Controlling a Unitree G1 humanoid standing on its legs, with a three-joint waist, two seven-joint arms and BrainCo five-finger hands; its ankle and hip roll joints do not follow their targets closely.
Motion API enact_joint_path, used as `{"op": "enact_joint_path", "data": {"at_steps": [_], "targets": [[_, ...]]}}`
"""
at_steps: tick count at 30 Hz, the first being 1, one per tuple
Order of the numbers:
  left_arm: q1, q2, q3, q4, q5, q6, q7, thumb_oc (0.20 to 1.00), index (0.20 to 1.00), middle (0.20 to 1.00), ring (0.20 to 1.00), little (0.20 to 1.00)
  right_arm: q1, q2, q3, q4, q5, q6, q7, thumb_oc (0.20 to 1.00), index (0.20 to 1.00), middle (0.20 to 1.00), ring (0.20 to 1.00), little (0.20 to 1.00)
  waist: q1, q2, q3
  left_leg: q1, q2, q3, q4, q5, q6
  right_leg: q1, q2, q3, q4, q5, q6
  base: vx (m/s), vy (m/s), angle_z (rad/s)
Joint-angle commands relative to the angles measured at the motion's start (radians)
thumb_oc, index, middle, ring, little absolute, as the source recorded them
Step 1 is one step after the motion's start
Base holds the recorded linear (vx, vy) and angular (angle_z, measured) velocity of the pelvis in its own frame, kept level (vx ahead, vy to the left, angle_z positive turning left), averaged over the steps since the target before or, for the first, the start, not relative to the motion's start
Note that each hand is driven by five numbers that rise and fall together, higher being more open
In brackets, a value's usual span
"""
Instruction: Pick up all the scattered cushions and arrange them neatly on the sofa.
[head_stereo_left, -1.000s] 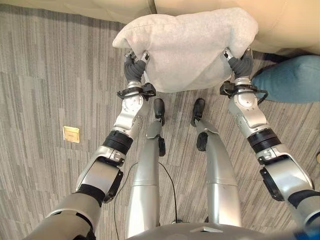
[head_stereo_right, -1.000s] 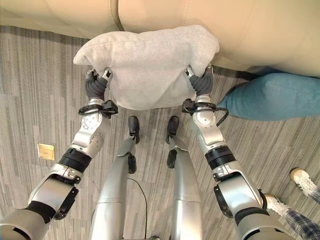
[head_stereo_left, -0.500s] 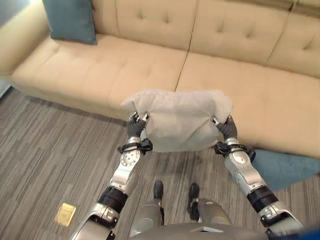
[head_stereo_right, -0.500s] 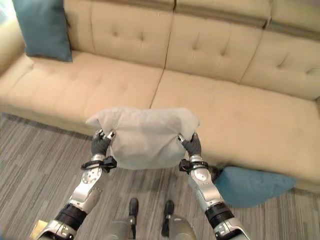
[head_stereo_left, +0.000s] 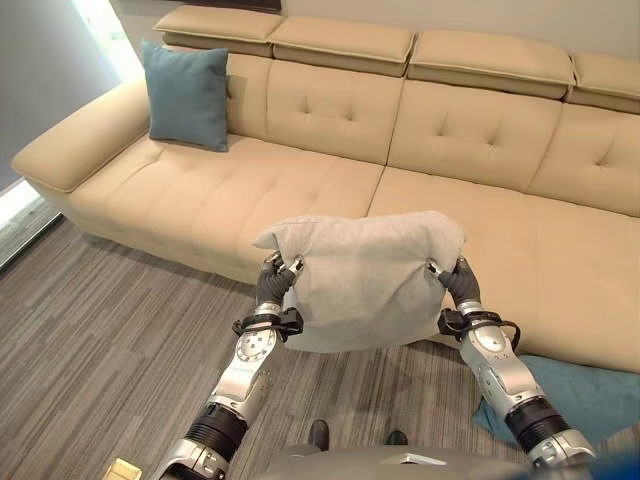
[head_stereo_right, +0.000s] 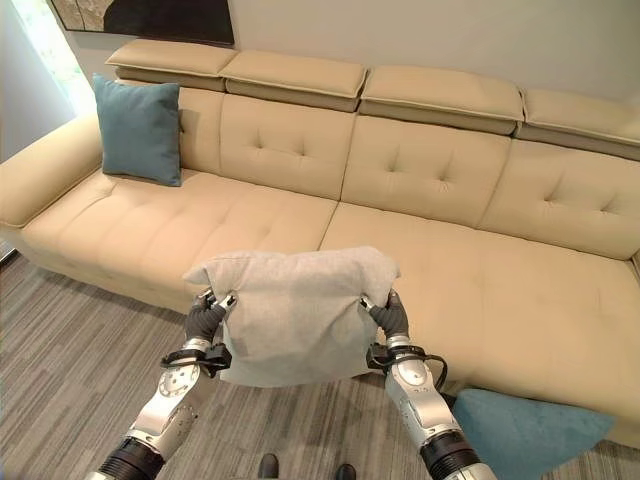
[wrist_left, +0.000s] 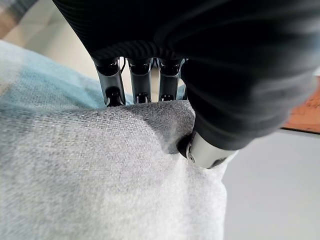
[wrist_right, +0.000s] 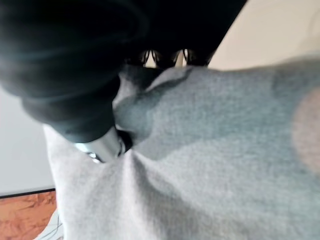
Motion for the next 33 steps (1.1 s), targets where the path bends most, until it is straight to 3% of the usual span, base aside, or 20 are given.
{"op": "enact_joint_path", "data": {"at_steps": [1,3,5,6,8,11,14,17,19,21,26,29,33], "targets": [[-0.072,-0.012,-0.001,-0.074,0.028,-0.066,-0.066,0.2,0.2,0.2,0.2,0.2,-0.069,0.045,0.002,-0.133,0.011,-0.075,0.075,0.2,0.2,0.2,0.2,0.2,0.021,-0.03,-0.01,-0.007,0.003,0.0,0.088,-0.124,-0.025,-0.034,-0.088,0.052,0.116,-0.017,0.137,-0.03,0.303,-0.48],[-0.08,0.002,0.006,-0.077,0.035,-0.066,-0.071,0.2,0.2,0.2,0.2,0.2,-0.073,0.059,0.002,-0.134,-0.007,-0.072,0.084,0.2,0.2,0.2,0.2,0.2,0.023,-0.012,0.008,-0.001,-0.017,-0.004,0.069,-0.127,0.009,-0.122,-0.126,0.083,0.288,-0.024,0.153,0.02,0.307,-0.5],[-0.089,0.004,0.002,-0.082,0.037,-0.068,-0.07,0.2,0.2,0.2,0.2,0.2,-0.07,0.06,-0.005,-0.148,-0.023,-0.073,0.08,0.2,0.2,0.2,0.2,0.2,0.01,-0.008,0.022,0.005,-0.023,-0.02,0.06,-0.122,0.018,-0.17,-0.108,0.124,0.343,-0.008,0.153,0.1,0.136,-0.05],[-0.104,-0.002,-0.005,-0.086,0.036,-0.075,-0.07,0.2,0.2,0.2,0.2,0.2,-0.086,0.058,-0.003,-0.146,-0.029,-0.076,0.076,0.2,0.2,0.2,0.2,0.2,-0.002,-0.005,0.025,0.011,-0.033,-0.036,0.053,-0.122,0.023,-0.196,-0.059,0.182,0.291,-0.023,0.136,0.17,0.062,0.16],[-0.122,-0.007,-0.011,-0.086,0.036,-0.074,-0.064,0.2,0.2,0.2,0.2,0.2,-0.103,0.05,0.003,-0.144,-0.026,-0.077,0.076,0.2,0.2,0.2,0.2,0.2,-0.014,-0.011,0.031,0.021,-0.043,-0.057,0.056,-0.132,0.026,-0.242,-0.021,0.198,0.231,-0.002,0.128,0.21,-0.019,0.34],[-0.143,-0.015,-0.016,-0.075,0.038,-0.084,-0.067,0.2,0.2,0.2,0.2,0.2,-0.104,0.036,-0.001,-0.145,-0.036,-0.078,0.075,0.2,0.2,0.2,0.2,0.2,-0.035,-0.023,0.047,0.032,-0.059,-0.109,0.09,-0.158,0.019,-0.262,0.007,0.246,0.222,0.009,0.133,0.17,-0.062,0.52],[-0.127,-0.037,-0.015,-0.074,0.037,-0.08,-0.083,0.2,0.2,0.2,0.2,0.2,-0.049,0.018,-0.036,-0.156,-0.034,-0.08,0.076,0.2,0.2,0.2,0.2,0.2,-0.053,-0.037,0.03,0.036,-0.068,-0.14,0.168,-0.201,-0.01,-0.185,0.01,0.239,0.17,0.002,0.1,0.26,-0.181,1.26],[-0.118,-0.052,-0.019,-0.068,0.026,-0.074,-0.093,0.2,0.2,0.2,0.2,0.2,-0.021,0.005,-0.054,-0.166,-0.026,-0.084,0.077,0.2,0.2,0.2,0.2,0.2,-0.064,-0.046,0.033,-0.027,-0.05,-0.1,0.344,-0.187,-0.047,-0.117,0.004,0.199,0.131,-0.005,0.08,0.16,-0.139,1.03],[-0.113,-0.058,-0.019,-0.067,0.021,-0.072,-0.095,0.2,0.2,0.2,0.2,0.2,-0.007,0.0,-0.061,-0.172,-0.019,-0.085,0.075,0.2,0.2,0.2,0.2,0.2,-0.066,-0.053,0.036,-0.076,-0.025,-0.035,0.403,-0.172,-0.051,-0.075,-0.002,0.178,0.106,-0.018,0.071,0.12,-0.089,0.43],[-0.109,-0.055,-0.018,-0.066,0.021,-0.066,-0.099,0.2,0.2,0.2,0.2,0.2,-0.004,-0.001,-0.067,-0.172,-0.015,-0.083,0.074,0.2,0.2,0.2,0.2,0.2,-0.06,-0.063,0.037,-0.122,-0.003,0.016,0.381,-0.184,-0.037,-0.051,-0.008,0.163,0.087,-0.029,0.07,0.17,-0.067,0.2],[-0.116,-0.038,-0.009,-0.081,0.033,-0.048,-0.079,0.2,0.2,0.2,0.2,0.2,-0.011,0.006,-0.082,-0.171,0.004,-0.077,0.057,0.2,0.2,0.2,0.2,0.2,-0.03,-0.068,0.042,-0.256,0.038,0.012,0.245,-0.04,-0.058,0.002,0.008,0.172,0.091,-0.085,0.061,0.21,0.005,0.05],[-0.072,-0.029,-0.006,-0.101,0.033,-0.042,-0.096,0.2,0.2,0.2,0.2,0.2,0.012,0.015,-0.073,-0.178,-0.013,-0.067,0.077,0.2,0.2,0.2,0.2,0.2,-0.024,-0.05,0.008,-0.168,0.036,0.02,0.17,-0.044,-0.051,0.042,-0.003,0.19,0.103,-0.107,0.068,0.44,0.248,-0.4],[-0.061,-0.006,0.01,-0.125,0.037,-0.037,-0.105,0.2,0.2,0.2,0.2,0.2,-0.01,0.042,-0.063,-0.177,-0.034,-0.061,0.099,0.2,0.2,0.2,0.2,0.2,-0.003,-0.04,0.0,-0.104,-0.004,0.062,0.184,-0.118,0.007,-0.003,-0.064,0.225,0.262,-0.094,0.118,0.24,0.279,-0.57]]}}
